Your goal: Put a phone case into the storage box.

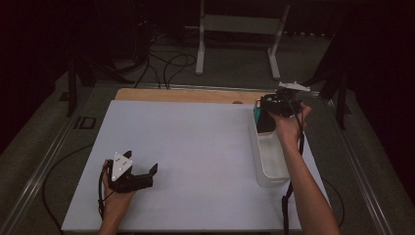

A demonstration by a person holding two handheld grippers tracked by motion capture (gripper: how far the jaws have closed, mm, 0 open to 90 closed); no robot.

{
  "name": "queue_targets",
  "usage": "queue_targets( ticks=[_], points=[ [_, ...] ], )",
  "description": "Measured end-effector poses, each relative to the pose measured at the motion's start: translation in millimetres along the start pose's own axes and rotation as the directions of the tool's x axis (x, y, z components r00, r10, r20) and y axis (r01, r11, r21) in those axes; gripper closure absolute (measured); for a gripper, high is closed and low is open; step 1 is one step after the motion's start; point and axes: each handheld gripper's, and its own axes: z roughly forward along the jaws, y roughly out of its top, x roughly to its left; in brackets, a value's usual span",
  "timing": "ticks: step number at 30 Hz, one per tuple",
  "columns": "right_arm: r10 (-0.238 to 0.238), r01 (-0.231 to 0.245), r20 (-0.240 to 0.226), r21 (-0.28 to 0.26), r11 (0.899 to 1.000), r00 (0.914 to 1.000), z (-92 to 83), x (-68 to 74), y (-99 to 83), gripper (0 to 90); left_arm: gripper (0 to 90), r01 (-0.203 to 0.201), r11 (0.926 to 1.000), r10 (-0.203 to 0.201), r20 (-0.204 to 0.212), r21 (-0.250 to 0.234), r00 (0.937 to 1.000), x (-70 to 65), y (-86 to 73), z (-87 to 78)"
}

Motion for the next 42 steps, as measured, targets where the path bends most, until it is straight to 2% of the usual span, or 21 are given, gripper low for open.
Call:
queue_targets(
  ticks=[6, 13, 19, 22, 28, 33, 36, 40, 42],
  points=[
    [0.007, -0.008, 0.005, 0.048, 0.999, 1.0, 16.5, 2.6, -12.5, 13.2, 0.6, 0.001, 1.0, -0.001, 0.001, 0.0, 1.0, -0.4, -0.1, 0.1],
    [0.001, -0.002, 0.018, 0.052, 0.999, 0.9998, 26.9, 5.6, -13.9, 12.8, 0.7, -0.002, 1.0, 0.002, 0.004, 0.0, 1.0, -1.1, -0.1, 0.3],
    [0.021, -0.021, 0.003, 0.041, 0.999, 0.9998, 31.5, 1.9, -14.3, 11.7, 0.7, -0.001, 1.0, 0.001, 0.006, 0.002, 1.0, -1.0, -0.1, 0.3],
    [0.034, -0.033, -0.023, 0.037, 0.999, 0.9992, 31.9, -0.5, -12.9, 9.1, 0.7, 0.0, 1.0, 0.0, 0.007, 0.002, 1.0, -1.2, -0.1, 0.4],
    [0.034, -0.034, -0.046, -0.007, 0.999, 0.9984, 24.9, -2.6, -7.5, 8.9, 0.7, -0.002, 1.0, 0.002, 0.009, 0.006, 1.0, -1.8, -0.2, 0.9],
    [0.042, -0.042, -0.077, -0.002, 0.999, 0.9961, 20.0, -1.6, -9.0, 8.9, 0.6, 0.0, 1.0, 0.0, 0.01, 0.003, 0.9999, -1.6, -0.2, 0.9],
    [-0.004, 0.003, -0.125, -0.006, 1.0, 0.9921, 10.6, 6.3, -14.5, 9.0, 0.6, 0.001, 1.0, -0.001, 0.01, 0.004, 0.9999, -1.2, -0.1, 0.7],
    [-0.033, 0.034, -0.172, 0.0, 0.999, 0.9845, -3.1, 15.5, -24.8, 10.7, 0.6, 0.001, 1.0, -0.001, 0.013, 0.005, 0.9999, -1.0, 0.1, 0.6],
    [-0.048, 0.047, -0.198, -0.013, 0.999, 0.9791, -11.5, 19.5, -30.5, 12.1, 0.7, -0.001, 1.0, 0.001, 0.014, 0.005, 0.9999, -1.1, 0.5, 0.4]
  ],
)
